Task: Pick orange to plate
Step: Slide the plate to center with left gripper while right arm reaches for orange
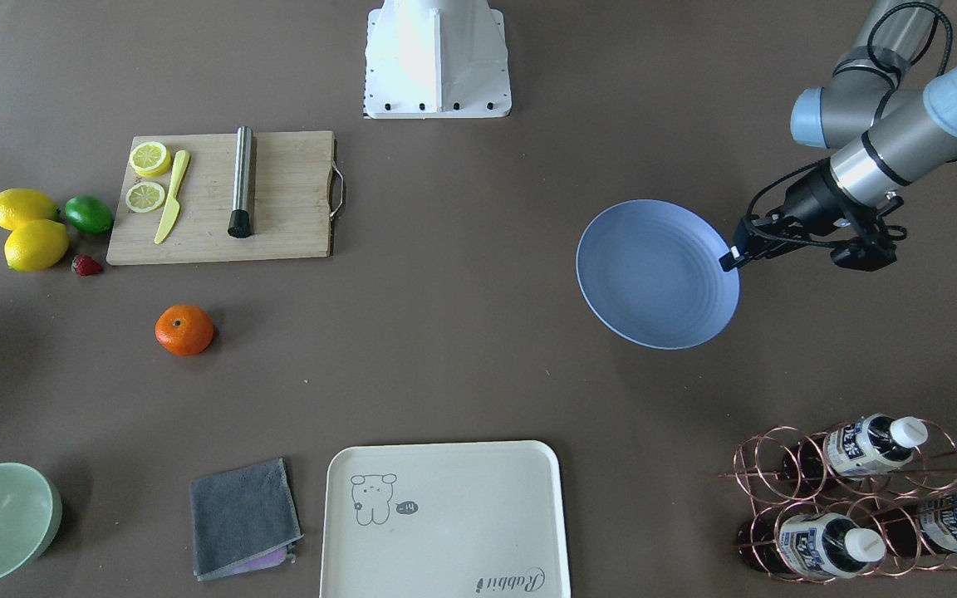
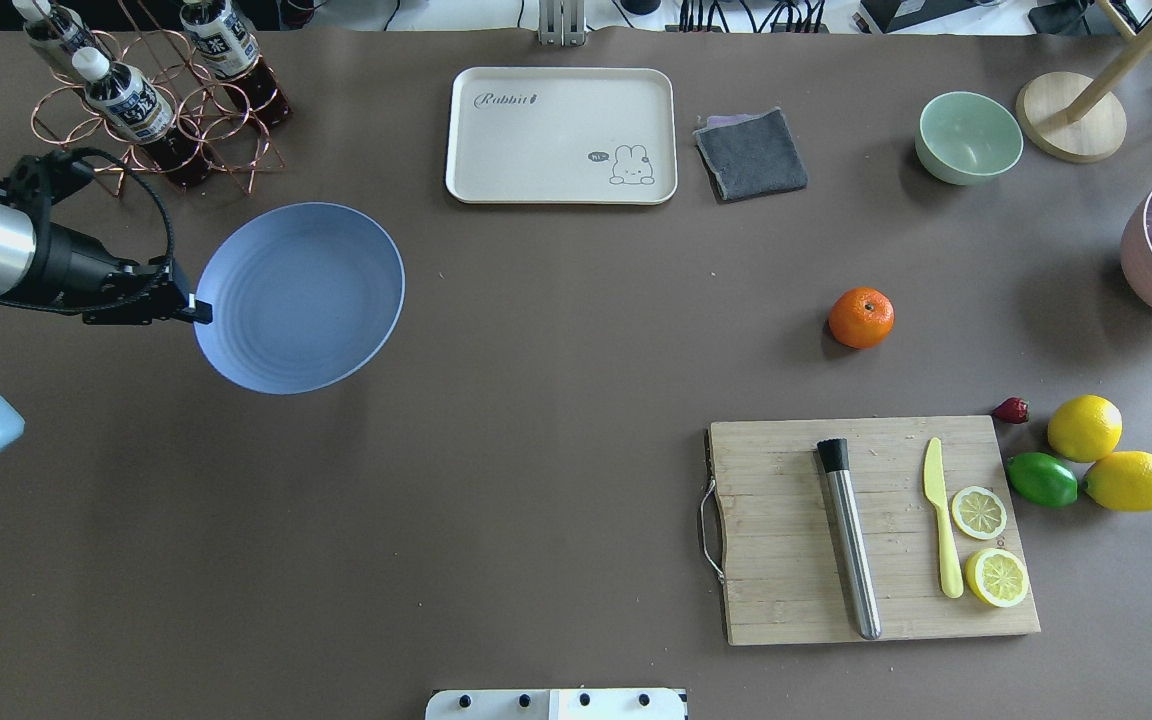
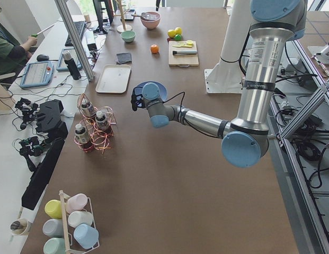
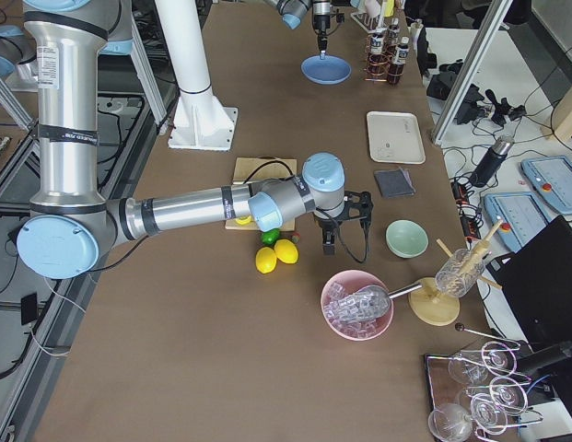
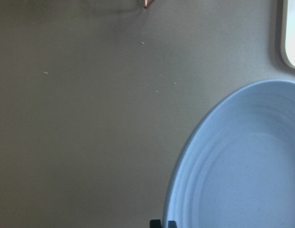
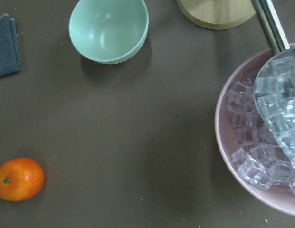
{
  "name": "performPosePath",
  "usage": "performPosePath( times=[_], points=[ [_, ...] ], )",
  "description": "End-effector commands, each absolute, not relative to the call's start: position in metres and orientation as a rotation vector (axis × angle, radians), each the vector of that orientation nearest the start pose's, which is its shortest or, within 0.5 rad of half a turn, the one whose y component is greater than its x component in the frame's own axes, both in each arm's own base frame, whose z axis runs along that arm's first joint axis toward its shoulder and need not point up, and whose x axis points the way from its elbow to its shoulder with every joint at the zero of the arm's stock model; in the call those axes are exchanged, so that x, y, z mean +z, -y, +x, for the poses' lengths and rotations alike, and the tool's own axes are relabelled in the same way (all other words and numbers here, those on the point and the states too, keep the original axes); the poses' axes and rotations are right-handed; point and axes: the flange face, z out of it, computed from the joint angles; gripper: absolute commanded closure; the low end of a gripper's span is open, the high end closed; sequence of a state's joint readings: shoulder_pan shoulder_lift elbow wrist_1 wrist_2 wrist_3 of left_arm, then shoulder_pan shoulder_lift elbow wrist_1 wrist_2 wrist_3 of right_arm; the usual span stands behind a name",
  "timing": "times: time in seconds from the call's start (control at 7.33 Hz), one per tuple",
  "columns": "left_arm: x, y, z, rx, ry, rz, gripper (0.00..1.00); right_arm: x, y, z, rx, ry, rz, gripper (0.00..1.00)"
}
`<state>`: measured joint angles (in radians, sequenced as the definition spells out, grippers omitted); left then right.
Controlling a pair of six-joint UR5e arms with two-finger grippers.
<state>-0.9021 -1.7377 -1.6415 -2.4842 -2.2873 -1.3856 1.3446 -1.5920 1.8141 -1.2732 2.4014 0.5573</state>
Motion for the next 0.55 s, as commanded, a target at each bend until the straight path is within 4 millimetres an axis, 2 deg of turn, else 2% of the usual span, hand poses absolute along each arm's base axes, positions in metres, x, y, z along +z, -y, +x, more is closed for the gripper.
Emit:
performPosePath(
  times=[0.0, 0.14, 0.41],
  points=[
    [0.363, 0.475, 0.366, -0.280, -1.257, 0.018, 1.00, 0.454, 0.518, -0.140, 0.012, 0.972, 0.117, 0.00],
    [0.323, 0.461, 0.402, -0.290, -1.220, 0.029, 1.00, 0.438, 0.522, -0.171, 0.005, 0.965, 0.117, 0.00],
    [0.277, 0.408, 0.490, -0.349, -1.196, 0.035, 1.00, 0.427, 0.531, -0.190, 0.050, 0.929, 0.142, 0.00]
  ],
)
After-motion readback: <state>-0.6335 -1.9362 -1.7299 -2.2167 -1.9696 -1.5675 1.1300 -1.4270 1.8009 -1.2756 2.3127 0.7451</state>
